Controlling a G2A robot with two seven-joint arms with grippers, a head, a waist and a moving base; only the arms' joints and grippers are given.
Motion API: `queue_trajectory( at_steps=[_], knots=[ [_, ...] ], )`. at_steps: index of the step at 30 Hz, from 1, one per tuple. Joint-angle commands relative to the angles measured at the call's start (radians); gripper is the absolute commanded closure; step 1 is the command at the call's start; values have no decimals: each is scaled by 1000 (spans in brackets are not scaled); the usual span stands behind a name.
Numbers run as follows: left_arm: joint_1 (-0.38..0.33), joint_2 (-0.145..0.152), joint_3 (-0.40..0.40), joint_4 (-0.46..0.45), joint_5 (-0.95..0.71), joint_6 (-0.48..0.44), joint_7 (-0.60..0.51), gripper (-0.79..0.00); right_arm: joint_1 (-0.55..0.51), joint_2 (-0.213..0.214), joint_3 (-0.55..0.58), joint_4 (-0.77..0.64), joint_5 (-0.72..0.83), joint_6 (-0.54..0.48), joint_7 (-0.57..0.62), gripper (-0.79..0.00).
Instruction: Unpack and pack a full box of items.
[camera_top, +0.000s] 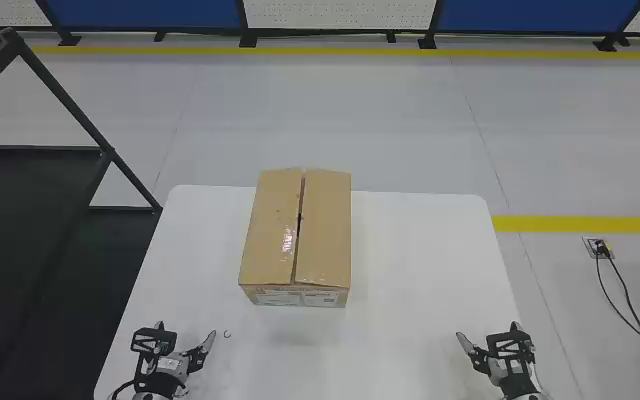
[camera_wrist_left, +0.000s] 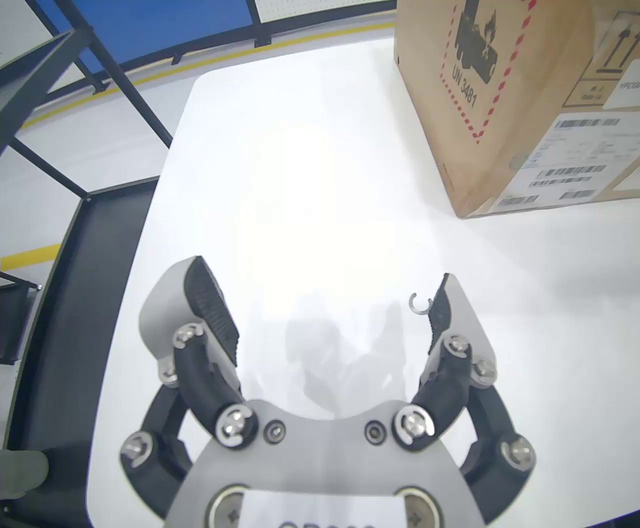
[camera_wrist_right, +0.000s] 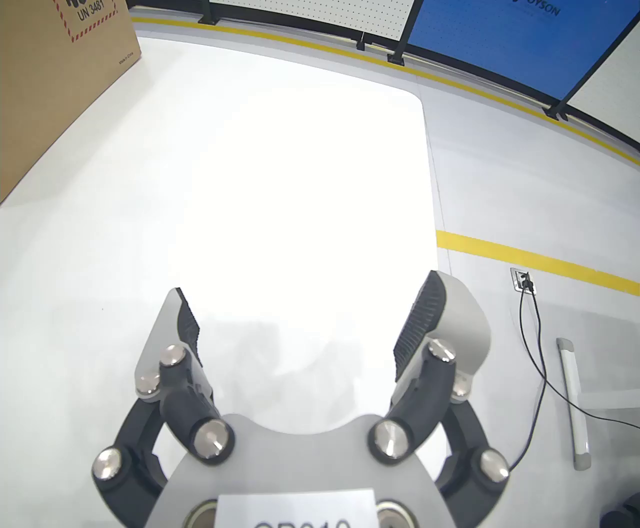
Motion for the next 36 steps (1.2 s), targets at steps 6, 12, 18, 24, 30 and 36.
queue_trajectory(
  at_steps=[6,12,18,24,30,36],
  knots=[
    [0,0,0,0,0,0,0,-784,0,0,0,0,0,0,0,-785],
    [0,0,0,0,0,0,0,-785,0,0,0,0,0,0,0,-785],
    [-3,0,1,4,-2,-13,2,-785,2,0,-2,-1,1,-2,1,-785],
    [-41,-1,-27,32,-30,-39,58,-785,29,-3,-30,-54,-22,-39,7,-785],
    [-90,1,-53,32,-39,-83,104,-785,37,-6,-37,-122,-16,-63,-18,-785],
    [-129,-1,-70,2,-82,-92,108,-785,17,-10,-35,-199,25,-72,-66,-785]
  ],
)
